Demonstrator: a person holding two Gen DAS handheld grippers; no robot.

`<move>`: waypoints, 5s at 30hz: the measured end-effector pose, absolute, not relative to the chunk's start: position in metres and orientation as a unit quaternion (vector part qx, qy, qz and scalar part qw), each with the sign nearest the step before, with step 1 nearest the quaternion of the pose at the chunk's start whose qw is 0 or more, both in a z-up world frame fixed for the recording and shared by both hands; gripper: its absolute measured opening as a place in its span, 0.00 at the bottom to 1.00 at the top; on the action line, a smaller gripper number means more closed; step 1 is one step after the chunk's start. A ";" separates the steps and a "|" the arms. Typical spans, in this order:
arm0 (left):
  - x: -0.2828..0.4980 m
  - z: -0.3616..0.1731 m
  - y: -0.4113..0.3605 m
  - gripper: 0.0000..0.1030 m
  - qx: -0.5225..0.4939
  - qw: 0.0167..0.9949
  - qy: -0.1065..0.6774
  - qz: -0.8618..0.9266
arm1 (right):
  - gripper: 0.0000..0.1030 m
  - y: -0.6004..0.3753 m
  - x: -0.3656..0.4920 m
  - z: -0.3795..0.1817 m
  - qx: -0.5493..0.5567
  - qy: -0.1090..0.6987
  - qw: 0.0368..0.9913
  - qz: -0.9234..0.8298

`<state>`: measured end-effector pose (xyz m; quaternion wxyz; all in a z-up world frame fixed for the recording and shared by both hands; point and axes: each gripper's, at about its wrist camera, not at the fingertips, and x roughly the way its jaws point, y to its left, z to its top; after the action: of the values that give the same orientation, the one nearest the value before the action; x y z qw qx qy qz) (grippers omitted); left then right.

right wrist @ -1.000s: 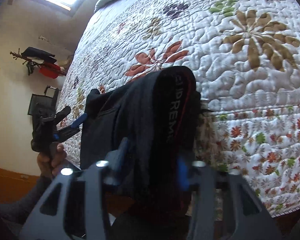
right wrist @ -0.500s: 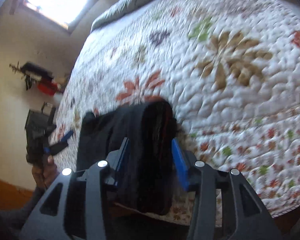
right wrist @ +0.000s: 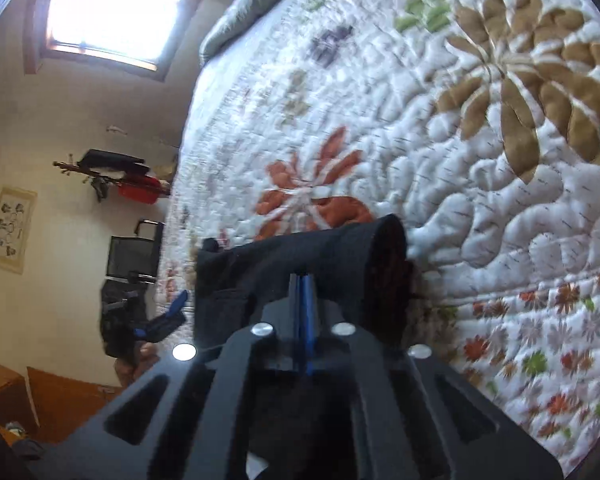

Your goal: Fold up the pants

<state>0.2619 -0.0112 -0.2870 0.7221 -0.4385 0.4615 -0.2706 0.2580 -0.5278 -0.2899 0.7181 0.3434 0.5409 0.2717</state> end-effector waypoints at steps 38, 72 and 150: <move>0.253 -0.329 -0.020 0.87 -0.385 0.648 0.577 -0.314 | 0.94 -0.504 0.249 -0.327 0.318 0.631 0.648 0.283; 0.241 -0.289 -0.032 0.28 -0.319 0.716 0.563 -0.259 | 0.26 -0.430 0.230 -0.250 0.240 0.604 0.721 0.239; 0.308 -0.284 0.216 0.83 -0.280 0.859 0.413 -0.115 | 0.07 -0.165 0.468 -0.275 0.331 0.518 0.702 0.360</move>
<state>0.3078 0.2161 -0.2843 0.8594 -0.2795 0.4125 -0.1146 0.4682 -0.1653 -0.2754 0.7017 0.3310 0.5180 0.3601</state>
